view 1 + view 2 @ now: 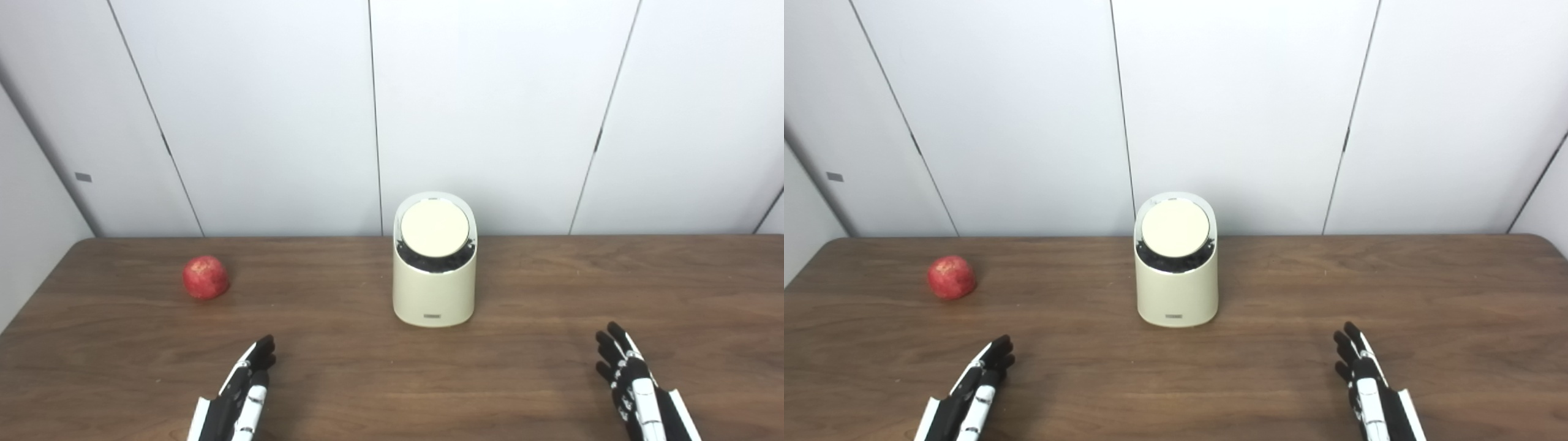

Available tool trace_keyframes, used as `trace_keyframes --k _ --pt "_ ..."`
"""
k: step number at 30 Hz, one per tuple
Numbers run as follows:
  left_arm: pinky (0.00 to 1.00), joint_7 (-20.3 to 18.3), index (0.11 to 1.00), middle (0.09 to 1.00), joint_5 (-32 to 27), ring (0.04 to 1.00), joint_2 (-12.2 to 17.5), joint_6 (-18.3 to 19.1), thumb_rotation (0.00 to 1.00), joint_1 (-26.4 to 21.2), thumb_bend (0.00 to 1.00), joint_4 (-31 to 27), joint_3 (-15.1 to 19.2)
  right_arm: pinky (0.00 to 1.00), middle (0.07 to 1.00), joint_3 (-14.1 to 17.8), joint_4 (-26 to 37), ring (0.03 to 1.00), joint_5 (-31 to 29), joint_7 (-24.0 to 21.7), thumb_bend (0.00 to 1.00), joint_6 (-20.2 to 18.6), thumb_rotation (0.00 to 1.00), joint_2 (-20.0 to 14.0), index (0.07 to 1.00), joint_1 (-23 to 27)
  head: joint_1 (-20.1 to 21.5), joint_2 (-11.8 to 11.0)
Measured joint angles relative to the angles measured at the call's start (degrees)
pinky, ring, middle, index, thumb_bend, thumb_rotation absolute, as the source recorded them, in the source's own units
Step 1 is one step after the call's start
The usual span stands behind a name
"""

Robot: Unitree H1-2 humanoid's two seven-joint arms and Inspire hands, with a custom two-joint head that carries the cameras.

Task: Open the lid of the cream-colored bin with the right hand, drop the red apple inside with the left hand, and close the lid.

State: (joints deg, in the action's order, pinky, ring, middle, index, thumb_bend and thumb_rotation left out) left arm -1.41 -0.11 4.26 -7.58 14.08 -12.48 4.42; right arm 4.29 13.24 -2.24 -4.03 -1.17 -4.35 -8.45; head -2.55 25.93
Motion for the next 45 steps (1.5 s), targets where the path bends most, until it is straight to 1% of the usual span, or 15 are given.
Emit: trace_keyframes --k 11,16,20,21,24,27,28,30,32,33,34,38,40,41,45 --pt "0.94 -0.1 0.931 0.930 -0.3 0.923 0.0 0.0 0.79 0.0 0.31 0.0 0.1 0.94 0.937 -0.1 0.2 0.963 -0.1 0.1 0.50 -0.3 1.00 0.0 0.964 0.0 0.5 0.4" --pt "0.97 -0.1 0.930 0.929 -0.3 0.925 0.0 0.0 0.79 0.0 0.32 0.0 0.1 0.93 0.933 -0.2 0.3 0.957 -0.2 0.1 0.51 -0.3 1.00 0.0 0.963 0.0 0.8 0.2" --pt "0.95 -0.1 0.935 0.932 -0.3 0.926 0.1 0.0 0.80 0.0 0.30 0.1 0.1 0.89 0.933 -0.3 0.2 0.949 0.9 0.3 0.55 -0.3 0.84 0.0 0.966 0.1 1.6 -0.2" --pt "0.95 -0.1 0.934 0.932 -0.3 0.926 0.1 0.0 0.80 0.0 0.30 0.2 0.2 0.89 0.933 -0.4 0.3 0.950 1.3 0.3 0.56 -0.3 0.81 0.0 0.966 0.1 1.6 -0.2" --pt "0.94 -0.1 0.934 0.931 -0.3 0.922 0.1 -0.1 0.79 -0.1 0.30 0.4 0.2 0.81 0.926 -0.8 0.4 0.932 3.0 0.4 0.57 -0.4 0.72 -0.1 0.964 0.4 2.1 -0.5" --pt "0.95 -0.1 0.937 0.931 -0.3 0.924 0.1 -0.2 0.78 -0.2 0.29 0.6 0.2 0.76 0.908 -1.2 0.8 0.911 5.7 0.7 0.59 -1.1 0.65 -0.4 0.946 1.2 2.7 -0.7" --pt "0.96 -0.1 0.938 0.932 -0.3 0.926 0.1 -0.2 0.78 -0.2 0.29 0.7 0.2 0.76 0.906 -1.4 1.0 0.908 6.7 0.9 0.59 -1.6 0.62 -0.7 0.944 1.5 3.0 -0.8" --pt "0.96 -0.1 0.942 0.934 -0.3 0.929 0.1 -0.2 0.79 -0.2 0.29 0.8 0.2 0.78 0.904 -1.8 1.3 0.904 8.5 1.0 0.64 -2.9 0.60 -1.4 0.938 2.5 3.2 -0.9" --pt "0.95 -0.1 0.942 0.936 -0.3 0.929 0.1 -0.2 0.80 -0.4 0.29 1.1 0.2 0.84 0.909 -2.1 1.3 0.910 9.7 1.0 0.67 -3.1 0.58 -2.0 0.942 3.9 3.3 -0.9" --pt "0.96 -0.1 0.942 0.937 -0.3 0.931 0.1 -0.2 0.80 -0.4 0.29 1.2 0.2 0.88 0.912 -2.0 1.3 0.917 10.1 1.0 0.69 -3.2 0.55 -2.2 0.950 4.8 3.3 -0.9" --pt "0.95 -0.1 0.941 0.936 -0.3 0.930 0.0 -0.3 0.80 -0.4 0.29 1.3 0.2 0.89 0.913 -2.0 1.2 0.919 10.2 1.1 0.70 -3.2 0.53 -2.4 0.954 5.7 3.2 -1.0" --pt "0.95 -0.1 0.942 0.934 -0.3 0.925 0.1 -0.5 0.80 -0.5 0.29 1.5 0.1 0.90 0.916 -1.8 0.8 0.908 10.8 1.8 0.78 -3.2 0.47 -2.6 0.955 9.4 3.3 -1.0" --pt "0.96 -0.1 0.943 0.936 -0.3 0.928 0.1 -0.6 0.80 -0.5 0.29 1.5 0.1 0.87 0.909 -1.8 -0.1 0.900 11.4 2.2 0.85 -3.2 0.49 -2.6 0.950 11.0 3.5 -0.9" --pt "0.97 -0.1 0.944 0.937 -0.3 0.930 0.1 -0.6 0.80 -0.5 0.29 1.5 0.1 0.86 0.907 -1.8 -0.5 0.897 11.9 2.3 0.87 -3.1 0.50 -2.7 0.947 11.8 3.5 -0.9" --pt "0.98 -0.1 0.944 0.939 -0.3 0.934 0.0 -0.6 0.80 -0.5 0.29 1.5 0.1 0.87 0.907 -2.0 -3.1 0.898 13.0 2.8 0.92 -2.7 0.47 -3.1 0.937 14.9 3.5 -0.8"
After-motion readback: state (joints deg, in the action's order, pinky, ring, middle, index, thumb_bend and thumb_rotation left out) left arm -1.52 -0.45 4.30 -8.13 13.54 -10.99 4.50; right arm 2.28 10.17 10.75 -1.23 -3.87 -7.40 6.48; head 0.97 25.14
